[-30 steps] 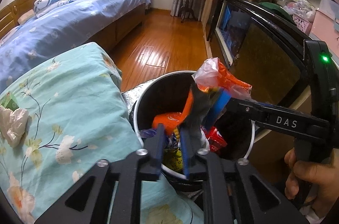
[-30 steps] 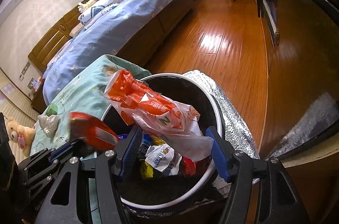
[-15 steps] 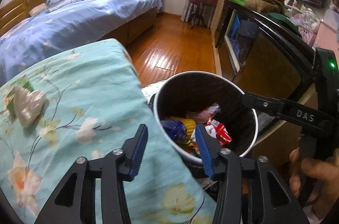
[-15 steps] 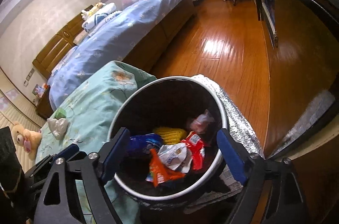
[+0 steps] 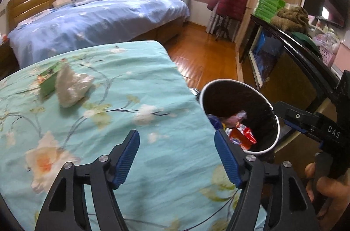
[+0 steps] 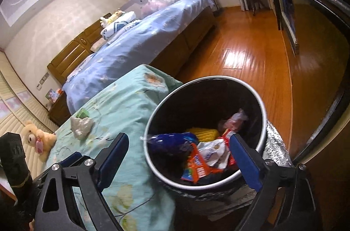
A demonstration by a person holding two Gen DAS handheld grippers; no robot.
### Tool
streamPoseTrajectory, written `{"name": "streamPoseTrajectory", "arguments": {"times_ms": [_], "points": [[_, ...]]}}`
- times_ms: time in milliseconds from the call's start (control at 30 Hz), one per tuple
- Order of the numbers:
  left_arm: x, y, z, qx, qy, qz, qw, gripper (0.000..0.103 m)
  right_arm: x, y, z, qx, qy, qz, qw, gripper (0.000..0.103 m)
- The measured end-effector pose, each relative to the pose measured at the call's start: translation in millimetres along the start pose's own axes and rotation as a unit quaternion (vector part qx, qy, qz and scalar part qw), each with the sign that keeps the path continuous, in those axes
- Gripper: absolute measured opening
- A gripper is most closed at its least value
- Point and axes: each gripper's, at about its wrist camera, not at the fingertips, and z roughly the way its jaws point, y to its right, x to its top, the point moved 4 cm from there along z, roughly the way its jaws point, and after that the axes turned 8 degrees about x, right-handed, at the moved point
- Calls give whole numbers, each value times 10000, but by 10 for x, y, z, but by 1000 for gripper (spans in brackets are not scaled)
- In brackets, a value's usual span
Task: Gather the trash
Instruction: 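Move both open tools back toward the tissue and green box on the bed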
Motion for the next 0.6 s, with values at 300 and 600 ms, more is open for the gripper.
{"name": "streamPoseTrajectory", "arguments": {"times_ms": [300,600], "points": [[-143,-412,-217,217,88,-151,9996,80,-122,-404,150,217,-13,-294,9993,100],[-244,-915,-361,499,150,-533,9972,81,-329,-783,344,341,-236,-548,9976,103]]}}
